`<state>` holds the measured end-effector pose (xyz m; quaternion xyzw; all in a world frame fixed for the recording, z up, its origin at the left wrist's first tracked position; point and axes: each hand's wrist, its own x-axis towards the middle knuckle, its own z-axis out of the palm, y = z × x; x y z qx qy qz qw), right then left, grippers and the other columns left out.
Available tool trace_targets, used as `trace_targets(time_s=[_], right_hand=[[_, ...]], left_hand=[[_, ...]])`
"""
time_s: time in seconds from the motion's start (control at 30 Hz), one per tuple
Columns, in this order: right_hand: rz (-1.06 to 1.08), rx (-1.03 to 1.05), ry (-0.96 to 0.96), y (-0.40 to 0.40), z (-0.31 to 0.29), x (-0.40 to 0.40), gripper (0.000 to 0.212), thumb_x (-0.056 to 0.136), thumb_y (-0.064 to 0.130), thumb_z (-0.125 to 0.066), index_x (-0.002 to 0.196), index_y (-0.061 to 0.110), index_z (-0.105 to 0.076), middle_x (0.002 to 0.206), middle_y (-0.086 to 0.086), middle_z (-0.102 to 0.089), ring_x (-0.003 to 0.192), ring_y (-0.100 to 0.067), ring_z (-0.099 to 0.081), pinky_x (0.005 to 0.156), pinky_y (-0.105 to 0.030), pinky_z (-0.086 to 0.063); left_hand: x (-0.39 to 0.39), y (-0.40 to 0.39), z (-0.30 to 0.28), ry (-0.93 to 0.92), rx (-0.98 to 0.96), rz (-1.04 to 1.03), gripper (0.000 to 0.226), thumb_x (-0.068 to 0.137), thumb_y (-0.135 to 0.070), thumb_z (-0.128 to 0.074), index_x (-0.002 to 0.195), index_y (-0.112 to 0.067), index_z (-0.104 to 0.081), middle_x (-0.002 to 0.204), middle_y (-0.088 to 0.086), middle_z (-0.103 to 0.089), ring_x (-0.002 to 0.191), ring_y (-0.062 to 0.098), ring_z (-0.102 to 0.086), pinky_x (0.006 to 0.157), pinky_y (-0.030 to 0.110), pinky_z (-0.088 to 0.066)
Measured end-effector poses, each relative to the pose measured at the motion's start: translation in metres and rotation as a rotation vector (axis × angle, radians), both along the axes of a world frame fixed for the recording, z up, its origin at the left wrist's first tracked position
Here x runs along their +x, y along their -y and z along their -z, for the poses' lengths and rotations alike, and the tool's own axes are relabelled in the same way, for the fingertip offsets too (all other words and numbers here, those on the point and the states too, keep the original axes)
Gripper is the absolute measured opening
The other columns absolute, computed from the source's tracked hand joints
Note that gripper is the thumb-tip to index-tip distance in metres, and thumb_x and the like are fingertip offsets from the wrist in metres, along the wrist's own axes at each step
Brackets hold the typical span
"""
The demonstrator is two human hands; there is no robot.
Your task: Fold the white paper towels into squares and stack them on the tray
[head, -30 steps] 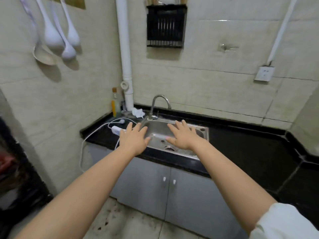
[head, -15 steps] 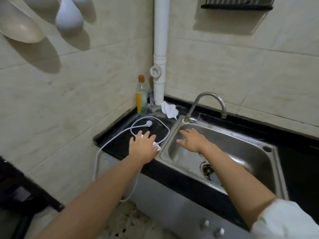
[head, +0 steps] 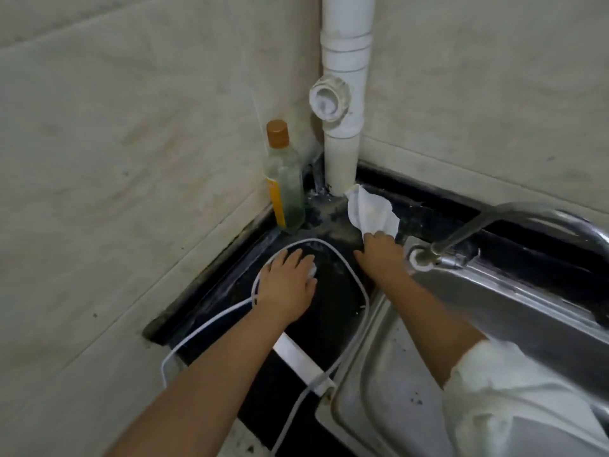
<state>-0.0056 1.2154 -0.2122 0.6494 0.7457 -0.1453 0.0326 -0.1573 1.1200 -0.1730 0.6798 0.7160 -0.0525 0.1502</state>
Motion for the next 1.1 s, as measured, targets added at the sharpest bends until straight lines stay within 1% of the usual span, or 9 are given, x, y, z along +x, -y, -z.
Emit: trace_targets(time_s=[0.23, 0.43, 0.53, 0.57, 0.63, 0.73, 0.87, 0.97, 1.1], right_hand=[[0.038, 0.025, -0.005, -0.039, 0.036, 0.005, 0.023, 0.092, 0.008, -0.042, 0.107, 0.002, -0.059, 0.118, -0.015, -0.057, 0.109, -0.032, -0.055, 0.091, -0.037, -0.044], [-0.062, 0.029, -0.363, -0.011, -0.010, 0.023, 0.020, 0.088, 0.008, -0.049, 0.094, -0.006, -0.062, 0.101, -0.023, -0.062, 0.095, -0.032, -0.059, 0.077, -0.034, -0.044], [-0.155, -0.035, -0.460, 0.034, -0.047, 0.048, 0.019, 0.089, 0.007, -0.049, 0.099, -0.002, -0.064, 0.091, -0.014, -0.064, 0.077, -0.019, -0.056, 0.068, -0.023, -0.040], [-0.189, -0.049, -0.468, 0.052, -0.058, 0.059, 0.019, 0.089, 0.006, -0.050, 0.099, -0.001, -0.064, 0.084, -0.007, -0.060, 0.067, -0.010, -0.051, 0.060, -0.014, -0.037], [-0.203, -0.007, -0.466, 0.086, -0.082, 0.082, 0.017, 0.088, 0.004, -0.051, 0.096, -0.002, -0.065, 0.073, 0.003, -0.053, 0.056, 0.003, -0.041, 0.059, -0.007, -0.037], [-0.099, 0.100, -0.456, 0.143, -0.112, 0.119, 0.015, 0.088, 0.000, -0.051, 0.091, -0.006, -0.064, 0.073, 0.001, -0.051, 0.057, 0.004, -0.039, 0.061, -0.003, -0.037], [0.093, 0.253, -0.419, 0.229, -0.145, 0.175, 0.014, 0.090, 0.001, -0.048, 0.088, -0.004, -0.061, 0.071, -0.001, -0.050, 0.057, 0.003, -0.039, 0.061, -0.004, -0.037], [0.318, 0.388, -0.389, 0.295, -0.167, 0.228, 0.012, 0.090, 0.001, -0.047, 0.090, -0.001, -0.059, 0.065, 0.009, -0.046, 0.057, 0.000, -0.040, 0.056, -0.007, -0.035], [0.679, 0.546, -0.353, 0.400, -0.189, 0.309, 0.013, 0.091, 0.000, -0.044, 0.088, 0.007, -0.055, 0.064, 0.009, -0.044, 0.058, -0.006, -0.041, 0.052, -0.005, -0.034]], left_hand=[[0.014, -0.048, 0.032, 0.074, -0.070, -0.038, 0.053, 0.099, -0.033, -0.036, 0.147, -0.019, -0.021, 0.157, 0.002, -0.018, 0.145, 0.022, -0.013, 0.118, 0.042, -0.021], [0.036, -0.060, 0.029, 0.252, 0.094, -0.061, 0.055, 0.097, -0.026, -0.044, 0.147, -0.025, -0.022, 0.155, 0.005, -0.021, 0.143, 0.022, -0.021, 0.116, 0.038, -0.027], [0.049, -0.053, 0.016, 0.318, 0.198, 0.006, 0.053, 0.095, -0.019, -0.049, 0.145, -0.022, -0.031, 0.153, 0.014, -0.023, 0.141, 0.028, -0.024, 0.113, 0.037, -0.027], [0.054, -0.049, 0.013, 0.353, 0.275, 0.062, 0.045, 0.092, -0.016, -0.051, 0.137, -0.014, -0.046, 0.145, 0.020, -0.037, 0.134, 0.033, -0.037, 0.108, 0.037, -0.034], [0.063, -0.035, 0.006, 0.392, 0.363, 0.172, 0.031, 0.080, -0.017, -0.050, 0.096, -0.004, -0.074, 0.101, 0.020, -0.070, 0.091, 0.033, -0.069, 0.078, 0.030, -0.051], [0.082, 0.000, -0.006, 0.434, 0.384, 0.326, 0.036, 0.078, -0.021, -0.041, 0.072, -0.005, -0.072, 0.065, 0.012, -0.070, 0.056, 0.026, -0.067, 0.055, 0.027, -0.050], [0.142, 0.058, -0.042, 0.486, 0.388, 0.452, 0.033, 0.092, -0.015, -0.036, 0.096, 0.000, -0.064, 0.091, 0.023, -0.068, 0.086, 0.036, -0.064, 0.076, 0.040, -0.049], [0.204, 0.099, -0.065, 0.548, 0.361, 0.643, 0.040, 0.095, -0.021, -0.034, 0.123, -0.002, -0.055, 0.121, 0.019, -0.060, 0.114, 0.033, -0.054, 0.095, 0.035, -0.038], [0.294, 0.154, -0.083, 0.498, 0.303, 1.024, 0.033, 0.098, -0.018, -0.037, 0.123, -0.007, -0.056, 0.119, 0.015, -0.057, 0.115, 0.031, -0.051, 0.091, 0.036, -0.038]])
